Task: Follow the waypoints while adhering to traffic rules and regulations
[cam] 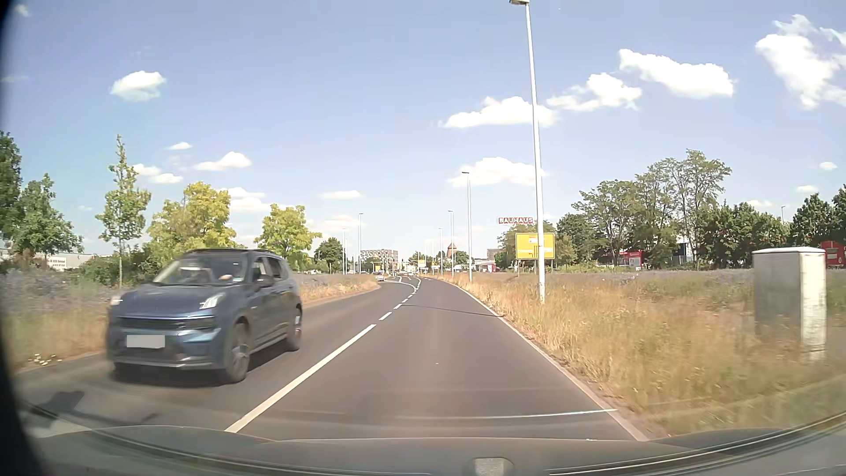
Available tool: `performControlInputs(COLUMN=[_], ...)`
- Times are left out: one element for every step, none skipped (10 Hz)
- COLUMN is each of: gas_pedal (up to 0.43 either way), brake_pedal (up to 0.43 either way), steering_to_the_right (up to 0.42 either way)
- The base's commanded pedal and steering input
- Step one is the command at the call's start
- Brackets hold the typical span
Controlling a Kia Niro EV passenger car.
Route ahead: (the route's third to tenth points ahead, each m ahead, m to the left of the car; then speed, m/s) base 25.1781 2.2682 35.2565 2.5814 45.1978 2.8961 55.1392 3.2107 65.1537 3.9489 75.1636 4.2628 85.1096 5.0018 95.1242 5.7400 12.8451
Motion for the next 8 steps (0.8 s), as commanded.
performControlInputs(gas_pedal=[0.047,0.059,0.059,0.059,0.059,0.059,0.059,0.059], brake_pedal=[0.030,0.030,0.030,0.030,0.030,0.030,0.030,0.030], steering_to_the_right=[-0.001,-0.004,-0.006,-0.007,-0.007,-0.006,-0.006,-0.006])
